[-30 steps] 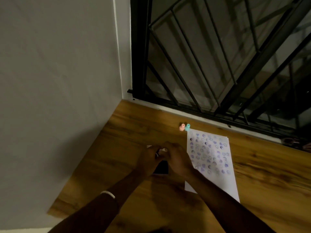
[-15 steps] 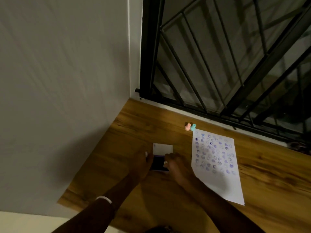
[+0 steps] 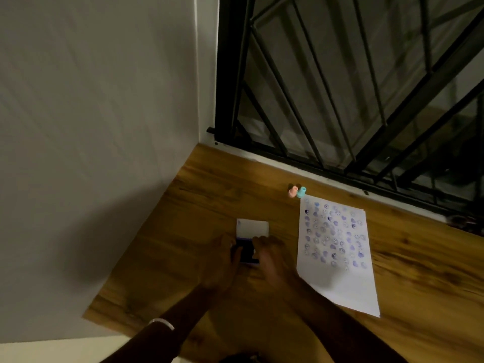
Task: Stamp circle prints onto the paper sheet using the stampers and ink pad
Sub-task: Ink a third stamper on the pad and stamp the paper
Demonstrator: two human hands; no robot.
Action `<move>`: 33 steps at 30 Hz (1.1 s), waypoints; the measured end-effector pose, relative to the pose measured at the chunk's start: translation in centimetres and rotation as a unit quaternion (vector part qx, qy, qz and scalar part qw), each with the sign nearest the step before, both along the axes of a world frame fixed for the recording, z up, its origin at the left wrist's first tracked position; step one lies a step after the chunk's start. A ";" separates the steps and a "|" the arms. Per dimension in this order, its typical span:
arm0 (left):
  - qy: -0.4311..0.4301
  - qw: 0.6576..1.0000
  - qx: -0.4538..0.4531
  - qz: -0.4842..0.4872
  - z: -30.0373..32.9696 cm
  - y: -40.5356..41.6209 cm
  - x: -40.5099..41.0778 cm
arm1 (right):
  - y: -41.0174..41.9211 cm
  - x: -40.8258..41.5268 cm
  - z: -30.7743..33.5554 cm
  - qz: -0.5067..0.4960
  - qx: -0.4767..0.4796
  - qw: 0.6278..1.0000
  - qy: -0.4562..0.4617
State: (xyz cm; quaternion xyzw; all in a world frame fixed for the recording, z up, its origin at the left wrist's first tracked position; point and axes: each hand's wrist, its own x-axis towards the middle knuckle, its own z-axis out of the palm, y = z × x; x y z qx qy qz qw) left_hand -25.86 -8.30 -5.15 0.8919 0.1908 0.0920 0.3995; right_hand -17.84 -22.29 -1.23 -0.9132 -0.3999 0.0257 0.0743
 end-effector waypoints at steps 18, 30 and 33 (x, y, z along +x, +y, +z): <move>-0.047 0.998 0.032 -0.018 -0.5 -0.5 0.1 | -10.5 0.5 1.8 -0.198 0.049 0.979 0.012; -0.043 0.974 0.100 -0.198 1.9 -14.3 3.0 | -21.5 2.4 2.6 -0.297 -0.047 0.953 -0.030; -0.033 0.970 0.124 -0.206 1.2 -15.9 3.0 | -21.9 2.8 2.4 -0.295 -0.051 0.954 -0.025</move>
